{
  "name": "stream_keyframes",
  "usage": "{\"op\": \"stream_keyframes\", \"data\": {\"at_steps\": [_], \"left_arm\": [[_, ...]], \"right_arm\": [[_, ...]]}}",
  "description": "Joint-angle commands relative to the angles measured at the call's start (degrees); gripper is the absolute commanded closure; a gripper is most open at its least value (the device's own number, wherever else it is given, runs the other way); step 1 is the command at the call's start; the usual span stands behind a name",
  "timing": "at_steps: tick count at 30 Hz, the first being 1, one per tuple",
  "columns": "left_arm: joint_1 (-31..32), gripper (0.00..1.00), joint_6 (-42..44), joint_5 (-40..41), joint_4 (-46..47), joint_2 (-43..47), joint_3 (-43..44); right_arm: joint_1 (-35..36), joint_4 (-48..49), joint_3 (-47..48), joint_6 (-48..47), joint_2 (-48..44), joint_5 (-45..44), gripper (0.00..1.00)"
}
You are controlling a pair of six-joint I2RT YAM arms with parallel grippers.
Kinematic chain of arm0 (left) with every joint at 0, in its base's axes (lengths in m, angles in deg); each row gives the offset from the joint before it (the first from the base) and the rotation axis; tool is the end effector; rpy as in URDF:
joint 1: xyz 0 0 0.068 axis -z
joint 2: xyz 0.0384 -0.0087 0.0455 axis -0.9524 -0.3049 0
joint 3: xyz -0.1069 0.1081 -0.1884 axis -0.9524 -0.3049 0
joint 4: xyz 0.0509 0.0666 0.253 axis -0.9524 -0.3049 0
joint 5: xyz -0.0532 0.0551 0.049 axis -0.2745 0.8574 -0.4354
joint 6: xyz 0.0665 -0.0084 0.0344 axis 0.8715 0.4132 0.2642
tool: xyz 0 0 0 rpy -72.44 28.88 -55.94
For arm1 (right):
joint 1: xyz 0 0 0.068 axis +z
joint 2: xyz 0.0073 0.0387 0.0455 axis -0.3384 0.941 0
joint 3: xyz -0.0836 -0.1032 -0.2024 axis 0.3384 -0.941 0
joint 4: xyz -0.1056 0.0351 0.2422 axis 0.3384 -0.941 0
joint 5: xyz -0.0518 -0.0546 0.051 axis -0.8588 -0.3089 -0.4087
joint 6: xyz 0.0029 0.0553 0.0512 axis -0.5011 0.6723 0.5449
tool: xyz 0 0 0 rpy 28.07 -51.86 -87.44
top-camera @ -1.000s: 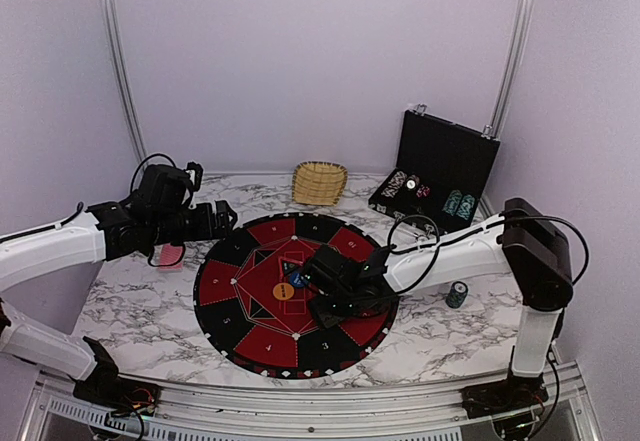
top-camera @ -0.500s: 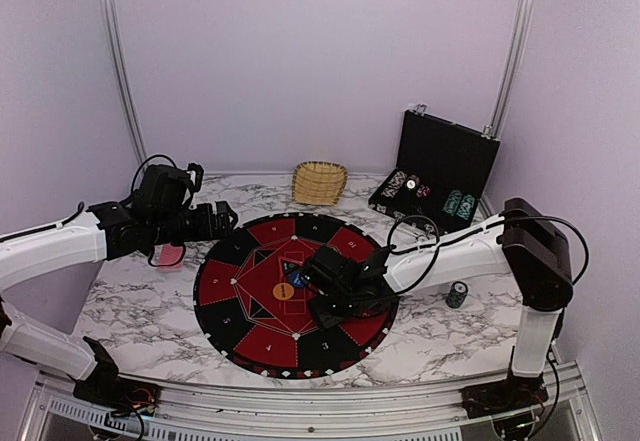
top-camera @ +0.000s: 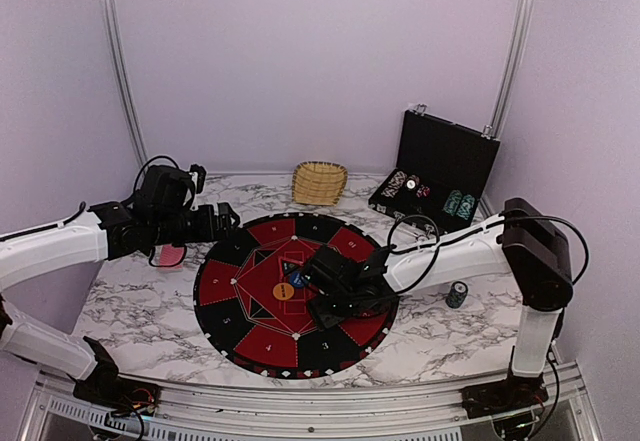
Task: Distribute texas hold em gaming equipment
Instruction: Move the dealer button to position 2, then move the small blind button to position 5.
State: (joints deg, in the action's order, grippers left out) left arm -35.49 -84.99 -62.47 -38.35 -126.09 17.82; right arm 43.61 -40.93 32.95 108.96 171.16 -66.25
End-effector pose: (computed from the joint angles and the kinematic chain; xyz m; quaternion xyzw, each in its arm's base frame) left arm 0.2634 -0.1824 0.2303 0.0204 0.8668 -0.1968 0.4577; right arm 0.1852 0.3381 0.0854 -0.2729 0.9313 0.0768 0.2287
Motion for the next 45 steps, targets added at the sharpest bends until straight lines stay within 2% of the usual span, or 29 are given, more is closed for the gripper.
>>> {"op": "stream_keyframes", "data": {"at_steps": [1,5,9,16,23,31,45], "left_arm": [[-0.35,0.01,0.15,-1.33,-0.83,-1.06,1.82],[-0.45,0.01,0.43,-1.99,-0.85,-1.83,2.10],[-0.67,0.01,0.67,-2.63,-1.00,-2.01,2.44],[-1.15,0.01,0.80,-3.31,-2.87,-2.08,3.07],[-0.71,0.01,0.26,-7.38,-5.69,-3.12,1.48],[-0.01,0.01,-1.17,-6.74,-6.14,-3.77,0.68],[-0.10,0.01,-0.48,-5.10,-6.35,-3.61,1.79]], "right_arm": [[-0.82,-4.42,0.02,-1.01,0.54,1.90,0.25],[-1.71,-4.18,1.07,-1.84,0.17,2.44,0.16],[-3.03,-4.03,2.86,-2.79,-0.06,2.48,0.14],[-5.83,-3.48,7.82,-5.71,1.79,2.91,0.25],[-8.32,-2.56,10.92,-8.33,3.11,4.30,0.29],[-8.74,-2.63,14.56,-9.98,6.75,5.80,0.38],[-8.51,-3.37,21.84,-14.23,14.37,7.24,0.48]]}}
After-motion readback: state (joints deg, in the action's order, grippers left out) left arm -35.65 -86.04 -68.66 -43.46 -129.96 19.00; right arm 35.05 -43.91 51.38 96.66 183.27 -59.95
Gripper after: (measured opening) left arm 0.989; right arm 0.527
